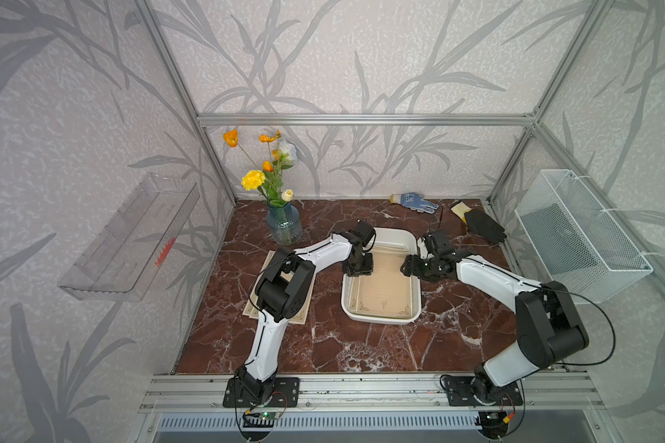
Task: Take out the stationery paper from the storage box
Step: Pick up the stationery paper from the storage box.
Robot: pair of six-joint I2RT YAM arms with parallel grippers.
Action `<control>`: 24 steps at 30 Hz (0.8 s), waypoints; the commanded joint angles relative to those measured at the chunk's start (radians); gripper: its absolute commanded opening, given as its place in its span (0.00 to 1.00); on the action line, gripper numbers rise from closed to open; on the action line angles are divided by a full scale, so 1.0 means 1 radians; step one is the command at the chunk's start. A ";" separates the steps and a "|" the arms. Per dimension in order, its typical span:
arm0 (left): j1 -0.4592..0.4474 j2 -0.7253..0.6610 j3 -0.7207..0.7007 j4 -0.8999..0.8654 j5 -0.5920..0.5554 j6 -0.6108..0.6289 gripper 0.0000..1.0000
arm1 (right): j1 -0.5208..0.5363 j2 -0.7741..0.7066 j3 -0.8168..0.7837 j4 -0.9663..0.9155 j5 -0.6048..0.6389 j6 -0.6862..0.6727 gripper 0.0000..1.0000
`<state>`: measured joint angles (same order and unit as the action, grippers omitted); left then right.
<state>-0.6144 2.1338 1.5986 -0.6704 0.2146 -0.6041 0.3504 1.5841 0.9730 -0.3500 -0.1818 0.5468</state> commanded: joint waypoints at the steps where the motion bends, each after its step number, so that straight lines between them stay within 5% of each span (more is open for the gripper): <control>1: -0.005 0.029 0.013 -0.025 0.015 0.001 0.40 | -0.005 0.017 -0.008 0.024 -0.017 0.004 0.73; 15: -0.001 -0.045 -0.070 0.117 0.054 -0.058 0.25 | -0.005 0.014 -0.022 0.055 -0.048 0.018 0.72; 24: -0.003 -0.061 -0.095 0.163 0.102 -0.079 0.00 | -0.006 0.013 -0.025 0.058 -0.049 0.019 0.72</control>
<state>-0.6136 2.0941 1.5200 -0.5236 0.2878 -0.6731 0.3496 1.5845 0.9600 -0.3077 -0.2207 0.5575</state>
